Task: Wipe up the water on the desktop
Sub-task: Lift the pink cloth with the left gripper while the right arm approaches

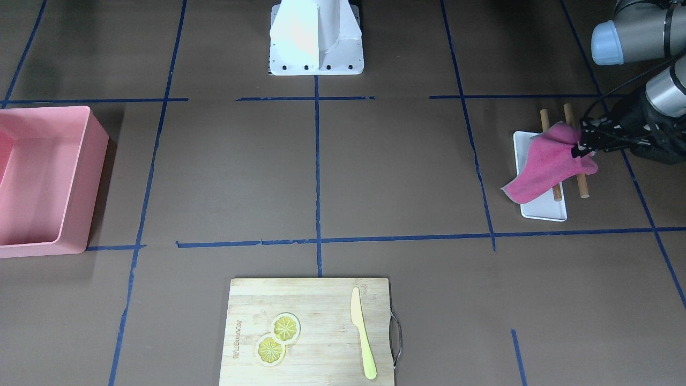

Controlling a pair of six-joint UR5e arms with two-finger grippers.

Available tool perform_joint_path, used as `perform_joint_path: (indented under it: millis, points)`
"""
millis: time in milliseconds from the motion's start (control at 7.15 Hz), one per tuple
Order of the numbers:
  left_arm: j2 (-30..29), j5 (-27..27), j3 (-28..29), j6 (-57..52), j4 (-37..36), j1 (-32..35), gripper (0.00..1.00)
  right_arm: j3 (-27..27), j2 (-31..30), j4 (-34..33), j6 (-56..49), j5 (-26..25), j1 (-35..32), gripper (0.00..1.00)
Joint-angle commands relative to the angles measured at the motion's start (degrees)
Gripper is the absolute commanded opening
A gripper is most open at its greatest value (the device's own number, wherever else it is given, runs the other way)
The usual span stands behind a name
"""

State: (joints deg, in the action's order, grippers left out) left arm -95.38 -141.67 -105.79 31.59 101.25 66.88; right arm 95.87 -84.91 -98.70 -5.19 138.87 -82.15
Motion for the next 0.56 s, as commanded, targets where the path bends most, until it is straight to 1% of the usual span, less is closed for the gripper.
perform_joint_path:
  millis: [0,140,280,420]
  points:
    - [-6.8,-1.8,-1.9,13.1,-0.1,0.0,0.0,0.5,0.9,0.0,0.0,0.0,1.3,1.0]
    - [-11.1,-1.7,-1.6,19.8,0.0,-0.8,0.0,2.0,1.3,0.3,0.0,0.0,2.9,1.0]
    - [-15.0,-1.1,-1.6,27.1,0.0,-5.4,0.0,2.8,1.2,8.1,0.2,-0.1,4.4,1.0]
    - [-19.2,3.0,-1.0,33.8,0.0,-10.2,0.0,2.8,0.7,14.8,5.3,-0.1,6.4,1.0]
